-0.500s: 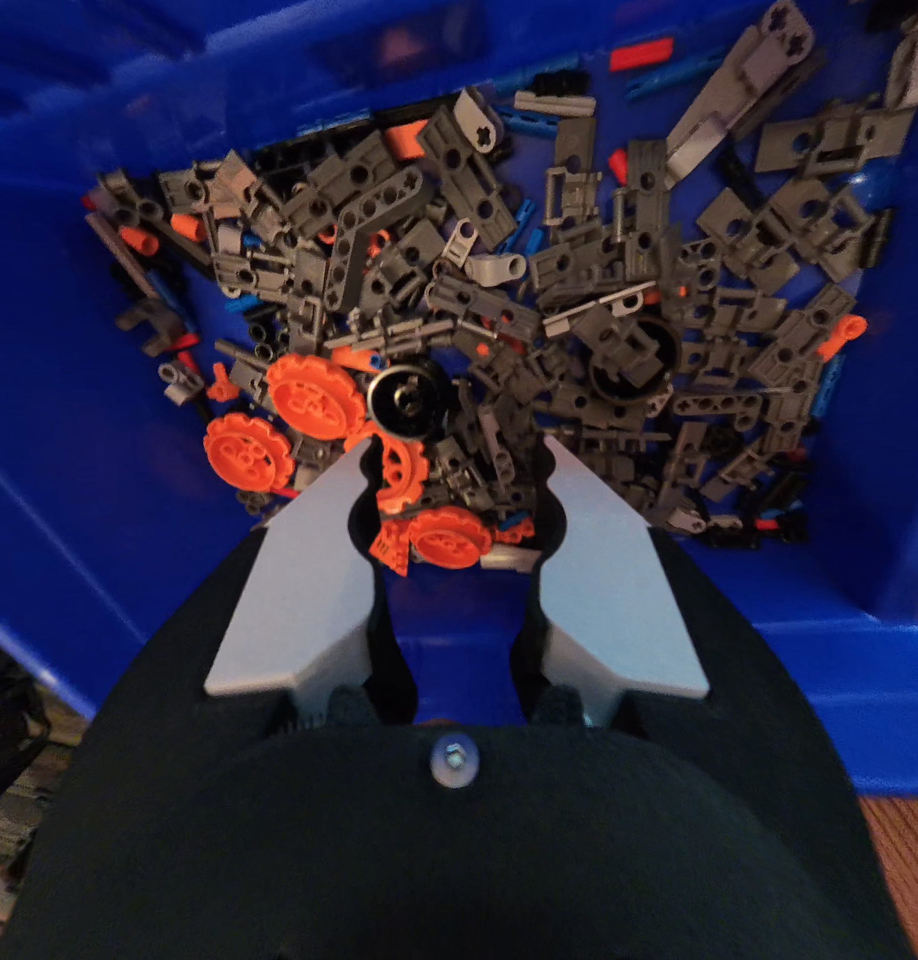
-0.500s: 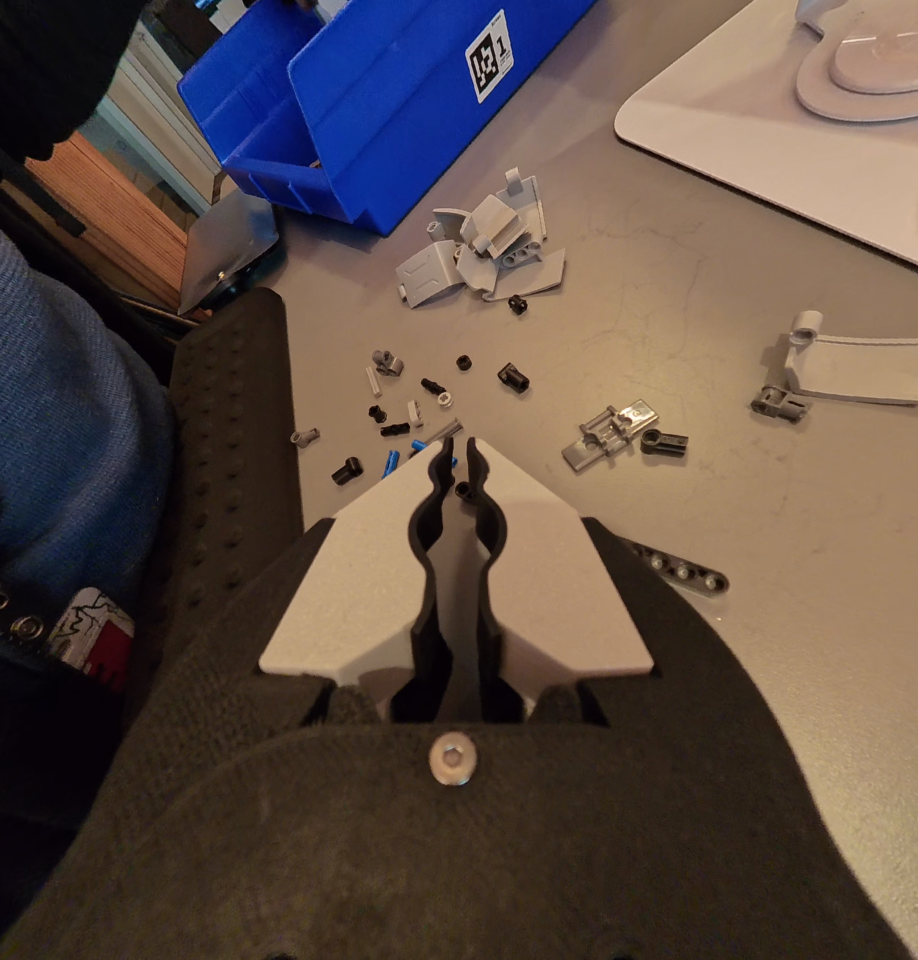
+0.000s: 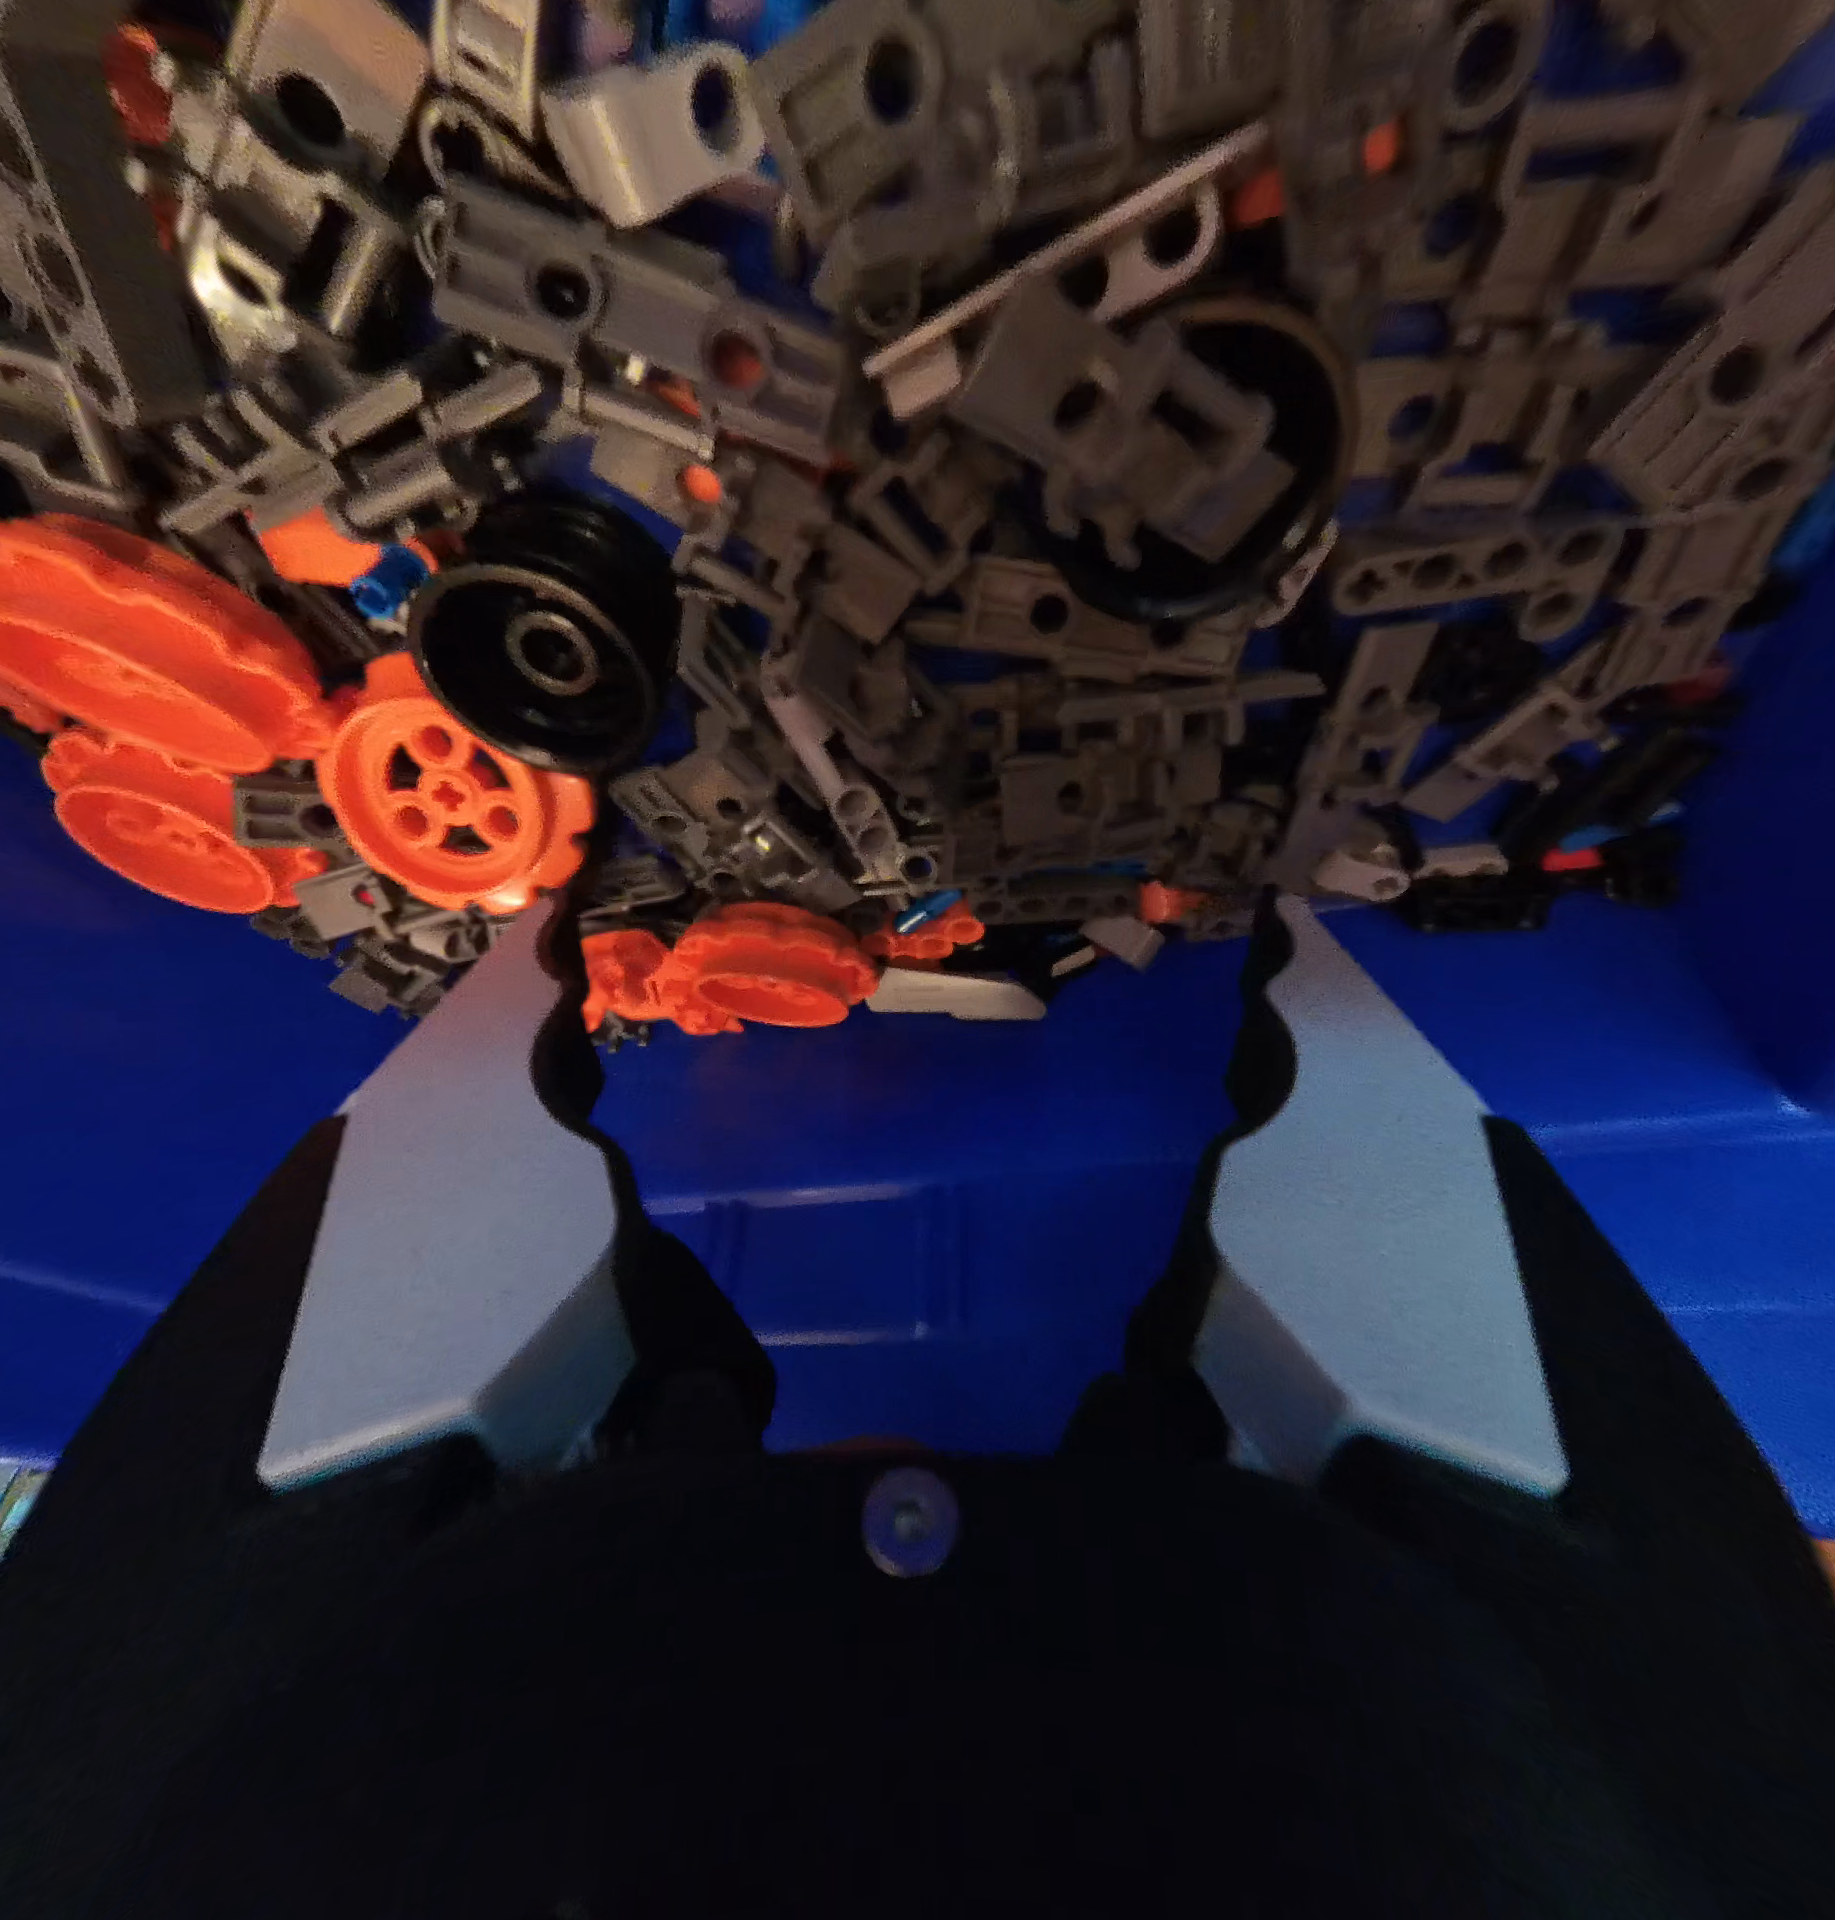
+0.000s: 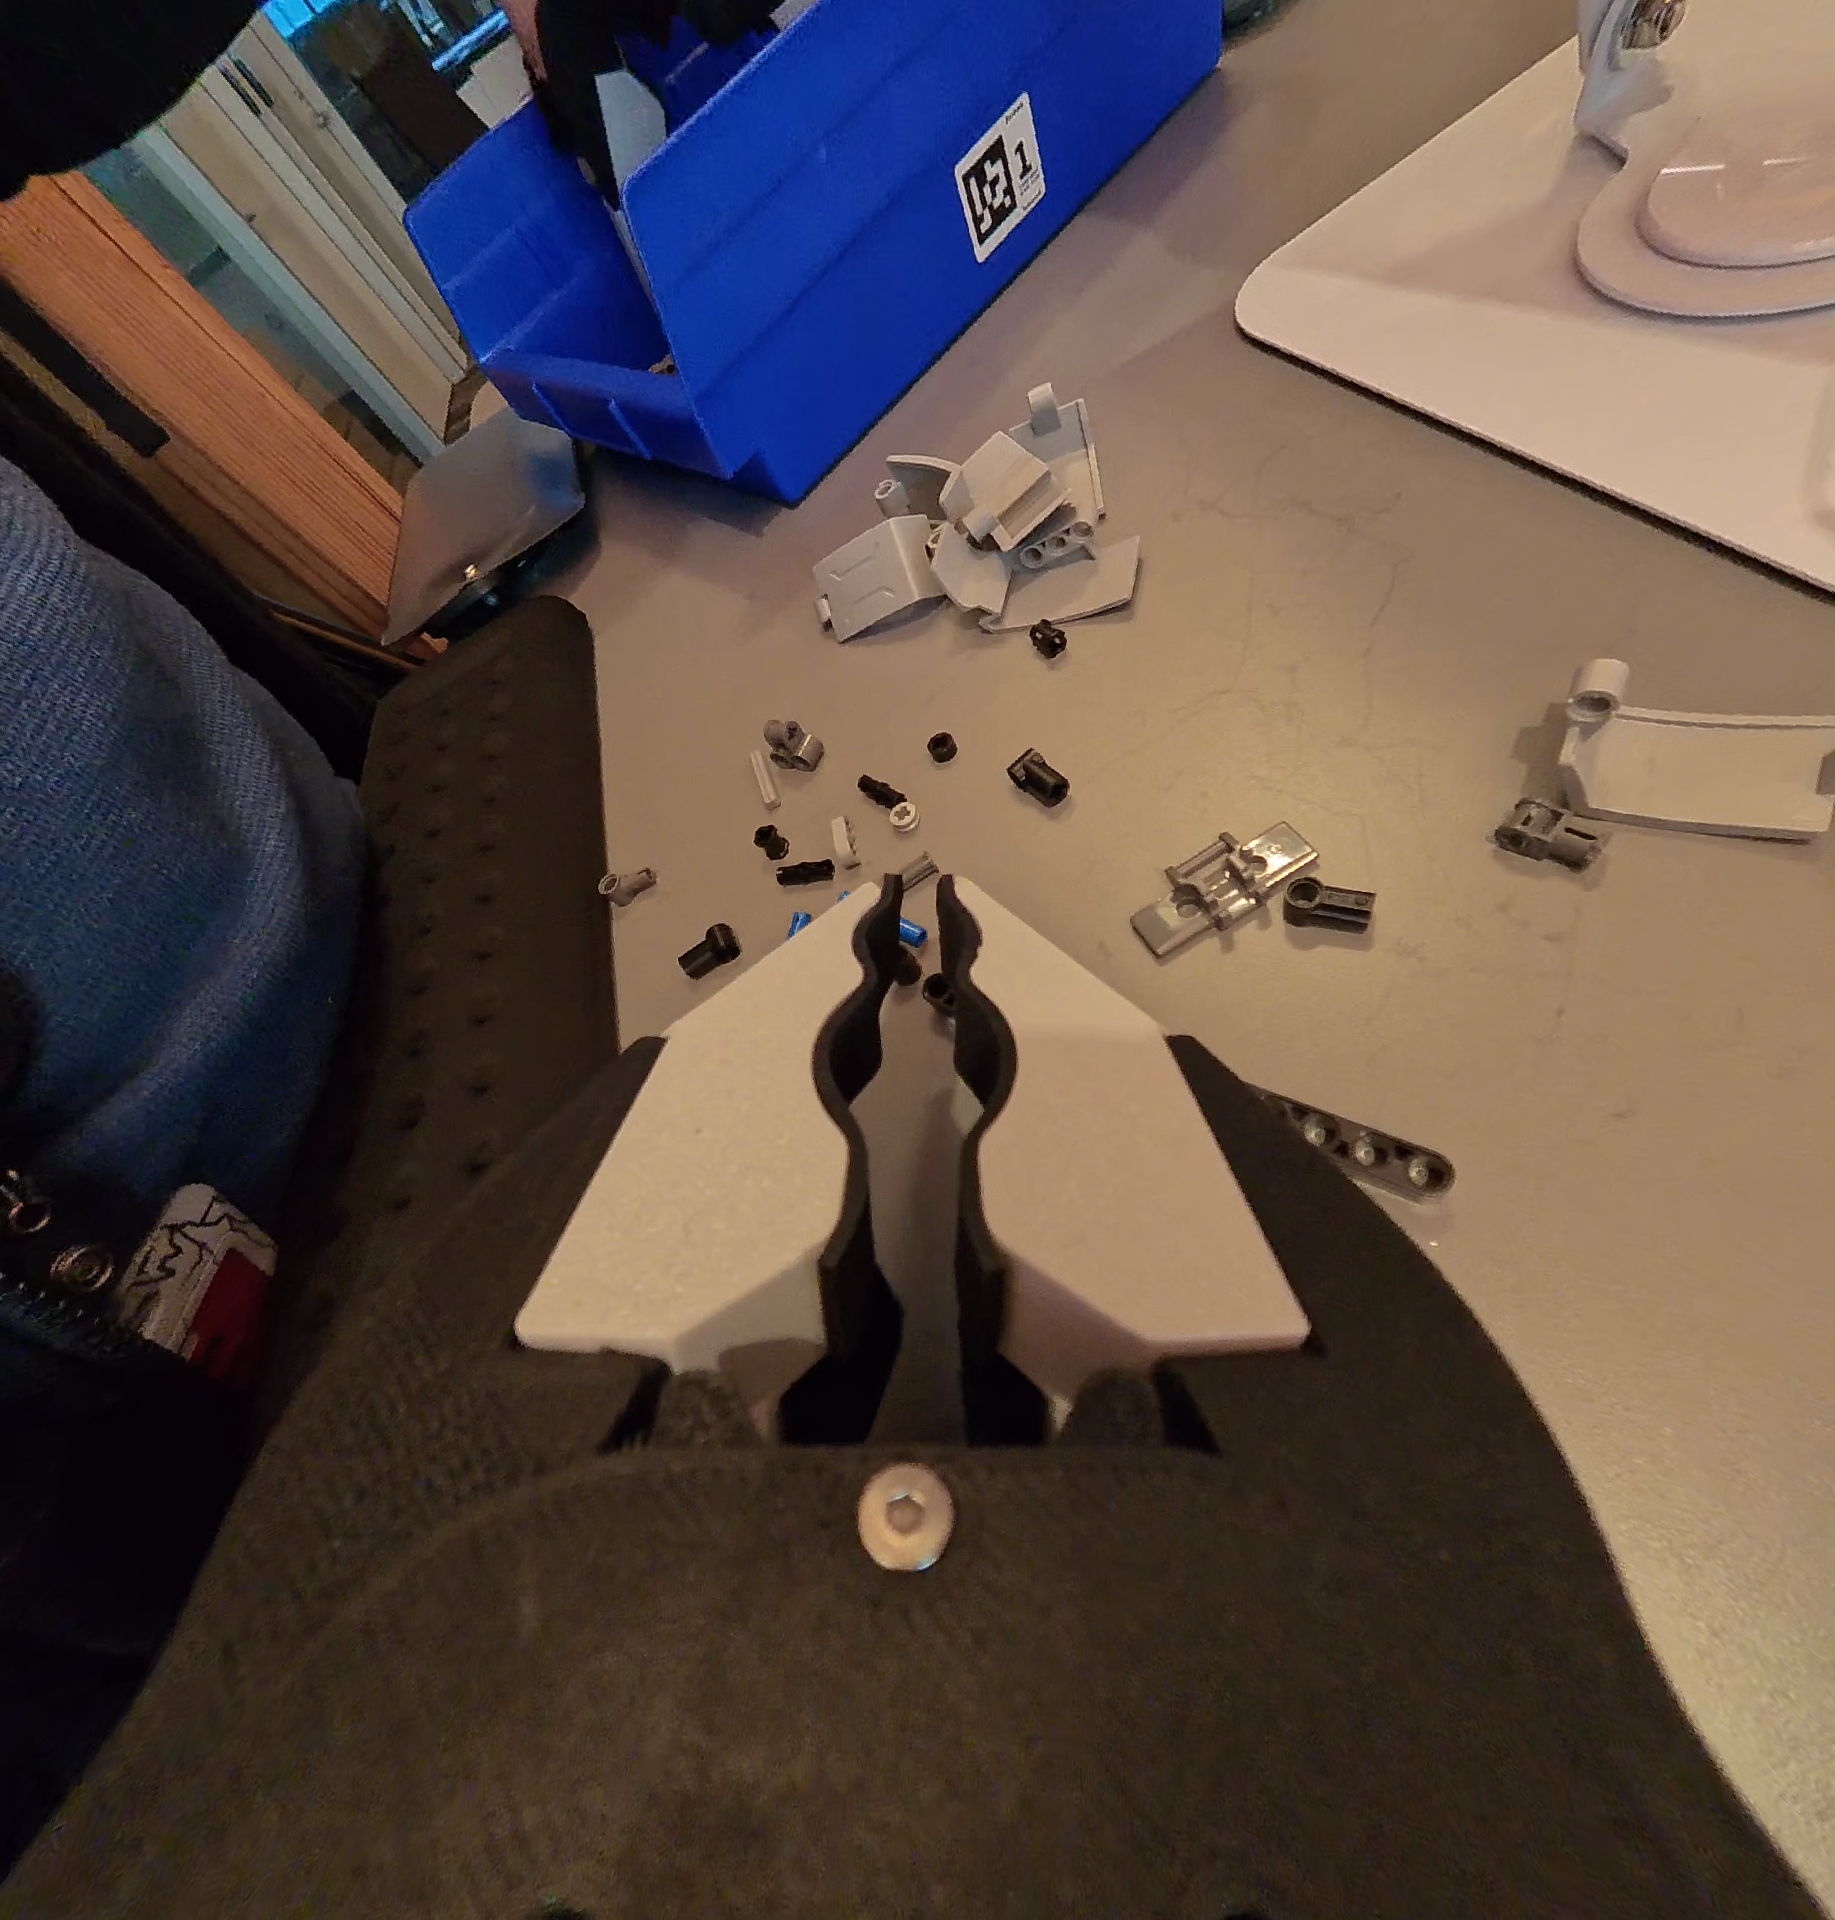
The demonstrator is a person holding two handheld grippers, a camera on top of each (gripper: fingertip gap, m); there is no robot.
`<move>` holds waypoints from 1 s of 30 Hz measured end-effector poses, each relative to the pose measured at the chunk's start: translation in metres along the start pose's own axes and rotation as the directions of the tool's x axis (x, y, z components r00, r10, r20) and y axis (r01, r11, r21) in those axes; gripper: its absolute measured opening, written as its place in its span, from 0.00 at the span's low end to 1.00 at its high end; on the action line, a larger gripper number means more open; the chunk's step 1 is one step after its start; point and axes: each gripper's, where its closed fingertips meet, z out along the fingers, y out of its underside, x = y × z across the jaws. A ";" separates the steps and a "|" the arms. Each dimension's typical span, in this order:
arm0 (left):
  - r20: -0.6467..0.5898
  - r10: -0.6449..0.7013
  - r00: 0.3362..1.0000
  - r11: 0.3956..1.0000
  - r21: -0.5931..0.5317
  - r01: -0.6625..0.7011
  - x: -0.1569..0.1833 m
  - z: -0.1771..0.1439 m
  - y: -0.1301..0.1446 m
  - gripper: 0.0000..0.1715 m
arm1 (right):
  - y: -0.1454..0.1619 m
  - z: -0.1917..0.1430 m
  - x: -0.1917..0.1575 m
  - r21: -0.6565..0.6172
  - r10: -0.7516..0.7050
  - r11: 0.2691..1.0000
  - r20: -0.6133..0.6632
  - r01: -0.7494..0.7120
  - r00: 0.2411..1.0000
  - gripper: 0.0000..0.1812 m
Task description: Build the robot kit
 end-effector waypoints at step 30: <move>-0.282 -0.546 0.789 0.831 -0.063 0.553 0.061 -0.025 -0.006 0.08 | -0.008 -0.009 -0.006 0.078 -0.031 0.997 0.013 0.030 0.999 0.04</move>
